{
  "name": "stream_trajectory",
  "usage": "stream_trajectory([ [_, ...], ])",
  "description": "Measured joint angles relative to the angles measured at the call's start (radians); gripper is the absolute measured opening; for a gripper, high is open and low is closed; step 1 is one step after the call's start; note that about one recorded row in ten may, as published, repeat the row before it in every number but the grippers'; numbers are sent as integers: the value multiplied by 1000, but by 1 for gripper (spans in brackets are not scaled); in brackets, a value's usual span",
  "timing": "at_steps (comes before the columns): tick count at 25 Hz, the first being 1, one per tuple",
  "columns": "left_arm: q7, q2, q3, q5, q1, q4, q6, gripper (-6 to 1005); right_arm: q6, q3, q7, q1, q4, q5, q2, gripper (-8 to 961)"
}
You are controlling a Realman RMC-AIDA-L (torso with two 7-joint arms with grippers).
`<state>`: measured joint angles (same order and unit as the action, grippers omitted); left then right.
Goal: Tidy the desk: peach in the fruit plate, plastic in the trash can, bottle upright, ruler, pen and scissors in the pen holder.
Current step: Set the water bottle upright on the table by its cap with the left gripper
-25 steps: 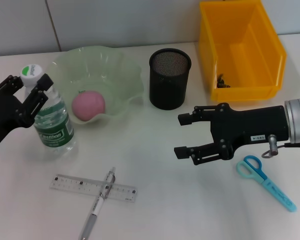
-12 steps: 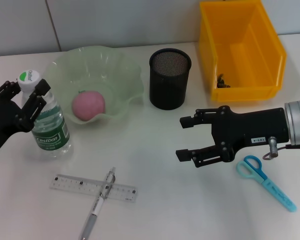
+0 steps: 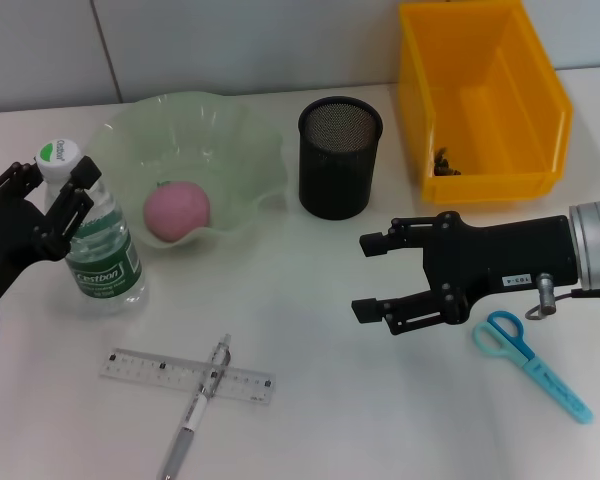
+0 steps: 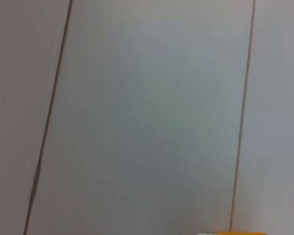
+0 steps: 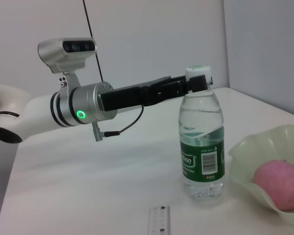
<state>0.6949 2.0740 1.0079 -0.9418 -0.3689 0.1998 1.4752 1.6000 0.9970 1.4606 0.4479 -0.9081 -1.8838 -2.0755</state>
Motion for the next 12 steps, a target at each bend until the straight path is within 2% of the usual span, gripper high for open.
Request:
stream_trajectory([
  [12,0,0,-12,0,-7,-5,-33,465,0,0,0,5,20,0,0,830],
])
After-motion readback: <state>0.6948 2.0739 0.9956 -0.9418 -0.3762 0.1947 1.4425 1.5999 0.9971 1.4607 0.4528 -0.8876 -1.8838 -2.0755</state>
